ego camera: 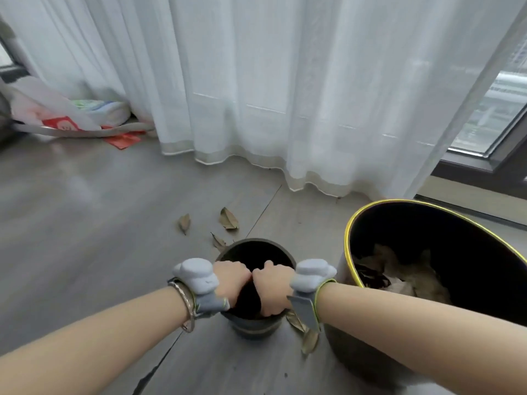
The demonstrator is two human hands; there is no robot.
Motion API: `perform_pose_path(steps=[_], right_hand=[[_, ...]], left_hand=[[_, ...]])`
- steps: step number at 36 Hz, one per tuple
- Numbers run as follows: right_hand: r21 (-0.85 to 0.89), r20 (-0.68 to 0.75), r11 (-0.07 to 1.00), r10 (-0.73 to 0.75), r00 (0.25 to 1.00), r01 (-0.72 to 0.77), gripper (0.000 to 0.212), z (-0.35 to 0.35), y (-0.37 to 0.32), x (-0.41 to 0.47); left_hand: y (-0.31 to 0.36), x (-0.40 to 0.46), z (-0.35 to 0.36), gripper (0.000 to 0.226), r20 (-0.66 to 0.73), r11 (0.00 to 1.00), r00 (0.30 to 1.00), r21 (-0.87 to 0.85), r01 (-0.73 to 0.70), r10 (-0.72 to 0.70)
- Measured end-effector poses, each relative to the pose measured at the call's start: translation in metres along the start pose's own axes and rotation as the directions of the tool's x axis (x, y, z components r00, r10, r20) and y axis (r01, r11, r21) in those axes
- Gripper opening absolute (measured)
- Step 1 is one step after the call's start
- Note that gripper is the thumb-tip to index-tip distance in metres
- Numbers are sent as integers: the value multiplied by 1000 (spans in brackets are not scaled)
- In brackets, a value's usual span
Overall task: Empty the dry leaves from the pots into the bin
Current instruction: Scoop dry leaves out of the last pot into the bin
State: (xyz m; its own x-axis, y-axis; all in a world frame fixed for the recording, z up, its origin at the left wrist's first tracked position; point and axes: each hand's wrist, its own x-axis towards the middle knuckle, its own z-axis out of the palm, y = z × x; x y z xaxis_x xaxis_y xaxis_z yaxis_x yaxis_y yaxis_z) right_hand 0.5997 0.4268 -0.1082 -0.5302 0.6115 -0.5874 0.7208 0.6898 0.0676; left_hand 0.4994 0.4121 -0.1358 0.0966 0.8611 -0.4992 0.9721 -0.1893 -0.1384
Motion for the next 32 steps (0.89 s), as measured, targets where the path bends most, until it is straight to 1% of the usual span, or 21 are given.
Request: perform_pose_path(steps=[3,6,8,11,15,18,20,23,27,32], right_hand=[[32,21,999,22,1000,-22,48,10,-3,8],[-25,-13,996,85,996,-85,40,18,-5,17],[-11,-9,995,96,995,-97,36,22,-6,22],[66,-3,994,90,996,-90,32,20,-3,22],[204,-46,974,114,992,-103,27,11,0,21],[289,-91,950,146,985,-115,27,9,2,20],[346,-112,931,164,980,-117,28,7,3,21],[406,-153,908,182,971,-106,26,4,4,19],[470,-168,878,188,968,-89,27,-8,10,19],[458,-180,888,136,974,-39,31,-29,23,9]], left_hand=[[2,11,11,29,16,998,1000,54,21,-21],[8,21,19,29,45,992,998,122,26,-32],[11,26,23,30,55,991,998,133,15,-23],[9,28,25,30,36,997,999,82,7,-10],[4,24,18,27,-15,1000,1000,2,-6,6],[3,20,11,27,-72,1000,997,-1,-13,13],[0,19,9,27,-83,1000,997,-12,-11,10],[-8,14,3,23,-89,995,995,-87,-45,37],[-24,12,-5,28,-125,969,989,-226,-102,75],[-37,0,-22,27,-182,896,979,-413,-162,94]])
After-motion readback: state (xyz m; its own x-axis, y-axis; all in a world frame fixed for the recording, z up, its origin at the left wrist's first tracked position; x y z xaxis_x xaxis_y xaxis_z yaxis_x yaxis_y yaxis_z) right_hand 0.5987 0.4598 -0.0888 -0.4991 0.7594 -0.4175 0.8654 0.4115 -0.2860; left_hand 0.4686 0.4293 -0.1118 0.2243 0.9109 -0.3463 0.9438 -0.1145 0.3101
